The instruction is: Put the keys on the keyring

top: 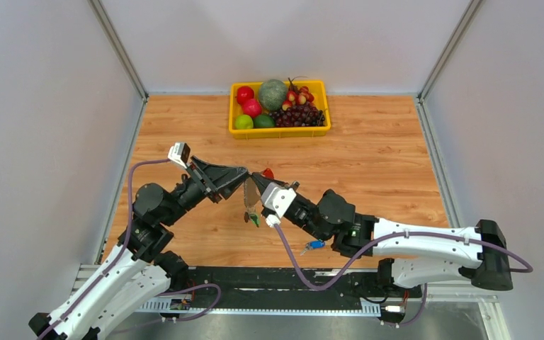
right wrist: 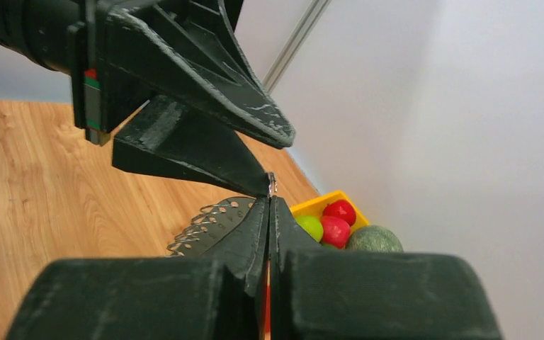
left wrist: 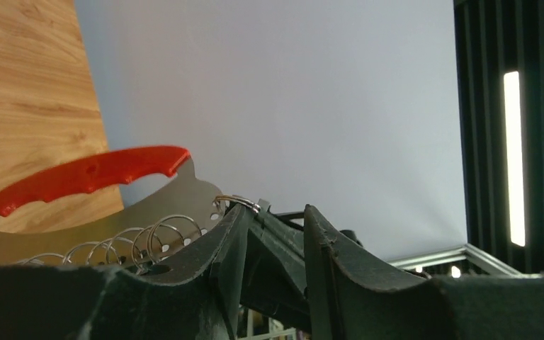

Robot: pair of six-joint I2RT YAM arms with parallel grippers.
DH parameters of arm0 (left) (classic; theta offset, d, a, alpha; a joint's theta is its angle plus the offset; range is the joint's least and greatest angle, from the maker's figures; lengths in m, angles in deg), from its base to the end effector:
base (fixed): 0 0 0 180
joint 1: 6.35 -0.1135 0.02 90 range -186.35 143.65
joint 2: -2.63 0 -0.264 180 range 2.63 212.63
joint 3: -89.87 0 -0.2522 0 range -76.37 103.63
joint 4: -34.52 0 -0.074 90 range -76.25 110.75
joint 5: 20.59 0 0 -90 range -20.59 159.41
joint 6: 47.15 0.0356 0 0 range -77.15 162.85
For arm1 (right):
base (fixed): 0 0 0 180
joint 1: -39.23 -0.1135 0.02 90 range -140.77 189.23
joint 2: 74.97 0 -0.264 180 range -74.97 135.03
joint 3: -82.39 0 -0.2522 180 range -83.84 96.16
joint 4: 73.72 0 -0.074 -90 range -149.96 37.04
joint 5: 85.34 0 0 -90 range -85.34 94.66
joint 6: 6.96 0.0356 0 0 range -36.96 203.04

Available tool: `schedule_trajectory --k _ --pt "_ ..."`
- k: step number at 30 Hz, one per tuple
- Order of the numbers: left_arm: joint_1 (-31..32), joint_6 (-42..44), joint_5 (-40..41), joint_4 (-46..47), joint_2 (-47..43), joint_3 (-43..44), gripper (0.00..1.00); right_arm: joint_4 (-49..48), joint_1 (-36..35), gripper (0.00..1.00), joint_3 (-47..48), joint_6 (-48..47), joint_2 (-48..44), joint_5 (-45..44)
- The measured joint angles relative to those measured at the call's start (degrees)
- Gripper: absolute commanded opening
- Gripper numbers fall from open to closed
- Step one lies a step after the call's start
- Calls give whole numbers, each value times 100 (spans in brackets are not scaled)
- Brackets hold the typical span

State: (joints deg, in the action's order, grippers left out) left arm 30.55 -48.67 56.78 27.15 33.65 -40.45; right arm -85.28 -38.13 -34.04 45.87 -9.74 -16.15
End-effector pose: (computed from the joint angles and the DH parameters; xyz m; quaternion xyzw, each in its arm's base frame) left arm 0.1067 -0.0899 0.3515 -0.2136 0.5990 -0.7223 0.2716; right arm 0.0708 0.2579 0.3643 -0.4576 0.4585 0.1495 0.7470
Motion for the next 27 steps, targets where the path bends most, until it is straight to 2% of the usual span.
schedule_trajectory --k 13,21,27 --pt "20 1626 -691 -1405 348 1001 59 2809 59 0 1147 879 -765 -162" --pt "20 2605 -1392 -1650 994 1438 60 4990 59 0 2149 1602 -809 409" --pt "17 3486 -2004 -2149 1563 1880 56 6251 59 0 2824 1982 -560 973"
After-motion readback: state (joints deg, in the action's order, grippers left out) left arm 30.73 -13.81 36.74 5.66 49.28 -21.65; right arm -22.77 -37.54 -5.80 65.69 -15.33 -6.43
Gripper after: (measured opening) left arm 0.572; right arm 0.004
